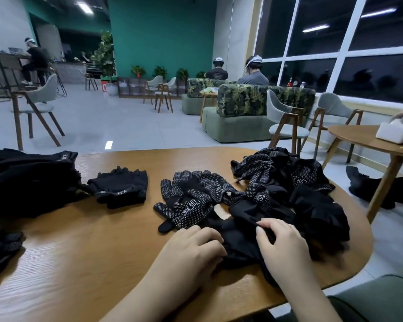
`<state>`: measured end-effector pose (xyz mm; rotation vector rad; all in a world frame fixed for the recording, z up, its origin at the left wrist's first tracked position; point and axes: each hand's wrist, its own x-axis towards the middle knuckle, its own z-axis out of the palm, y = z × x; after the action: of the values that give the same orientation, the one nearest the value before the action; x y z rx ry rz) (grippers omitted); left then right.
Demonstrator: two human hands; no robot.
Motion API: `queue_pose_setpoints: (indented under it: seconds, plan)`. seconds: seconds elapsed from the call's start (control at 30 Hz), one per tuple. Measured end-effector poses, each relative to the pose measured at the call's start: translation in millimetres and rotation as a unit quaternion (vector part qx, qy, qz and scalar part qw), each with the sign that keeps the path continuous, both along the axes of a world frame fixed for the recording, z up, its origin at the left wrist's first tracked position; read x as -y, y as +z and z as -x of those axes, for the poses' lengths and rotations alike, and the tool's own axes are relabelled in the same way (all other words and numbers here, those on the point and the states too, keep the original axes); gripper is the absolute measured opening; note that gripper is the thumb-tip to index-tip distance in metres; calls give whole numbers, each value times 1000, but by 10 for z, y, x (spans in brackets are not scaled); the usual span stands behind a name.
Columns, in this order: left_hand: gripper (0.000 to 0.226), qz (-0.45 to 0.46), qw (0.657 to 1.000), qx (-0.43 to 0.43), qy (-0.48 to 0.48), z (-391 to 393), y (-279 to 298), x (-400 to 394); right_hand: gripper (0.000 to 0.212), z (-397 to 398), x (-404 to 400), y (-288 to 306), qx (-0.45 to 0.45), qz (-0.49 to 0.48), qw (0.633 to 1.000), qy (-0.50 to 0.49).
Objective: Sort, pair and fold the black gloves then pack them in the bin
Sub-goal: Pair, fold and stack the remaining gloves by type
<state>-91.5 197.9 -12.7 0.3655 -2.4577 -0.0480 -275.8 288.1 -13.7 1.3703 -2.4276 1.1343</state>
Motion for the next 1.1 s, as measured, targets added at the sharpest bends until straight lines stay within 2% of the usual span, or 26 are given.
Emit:
queue_pose_setpoints:
  seconds: [0.07,0.17,0.2,0.23,0.3,0.33,0.37,0.4,0.43,0.47,0.5,0.6,0.67,0.73,0.77,0.83,0.9,0.97,1.0,1.03,1.1]
  plan:
    - [8,-67,996,-40,-33,-65,37,-61,13,3,2,5,15,10,1000,1]
    - [10,-175,983,-39,-46,-104,46,-121,17,-5,5,-4,29,32,999,8]
    - [14,-235,971,-8,-52,-196,-180,-30,18,2,12,-15,25,33,999,8]
    - [24,-309,951,12,-14,-257,-443,201,18,12,21,-29,18,31,999,6]
    - [38,-362,932,-14,19,-279,-910,774,19,29,31,-56,8,16,1000,-3]
    - [30,-398,916,-42,1,-339,-898,759,19,30,33,-67,0,4,1000,-11]
    - [18,-384,923,-35,-16,-450,-671,551,19,24,33,-79,-14,-10,1000,-21]
    - [12,-331,940,-79,-9,-493,-364,318,19,16,33,-91,-32,-22,999,-32]
    - [8,-305,937,-168,16,-521,-70,98,19,7,34,-101,-49,-34,997,-41]
    - [4,-322,914,-245,6,-529,122,-36,18,1,36,-109,-62,-48,996,-46]
    - [5,-323,902,-288,-11,-630,187,-101,18,-6,37,-107,-74,-59,994,-48]
    - [12,-390,863,-320,16,-764,166,134,20,-1,35,-117,-98,-60,993,-41]
    - [25,-483,797,-361,31,-881,190,252,18,-16,32,-117,-120,-33,992,-31]
    - [24,-551,739,-386,34,-945,252,269,11,-32,28,-111,-148,13,989,-15]
    - [16,-569,728,-381,41,-981,293,281,16,-42,36,-102,-154,33,987,-6]
    - [22,-598,714,-361,51,-1087,376,338,27,-81,69,-75,-155,67,986,13]
    - [22,-621,704,-335,76,-1182,425,433,29,-167,123,-38,-148,91,984,33]
    - [19,-629,710,-294,122,-1276,418,568,28,-282,198,-6,-153,107,981,57]
    - [22,-604,731,-267,170,-1321,400,650,27,-338,233,7,-157,107,979,68]
    - [27,-550,768,-234,231,-1362,373,723,26,-392,263,24,-157,103,979,76]
    - [29,-383,842,-175,338,-1420,316,773,27,-478,324,39,-145,90,981,91]
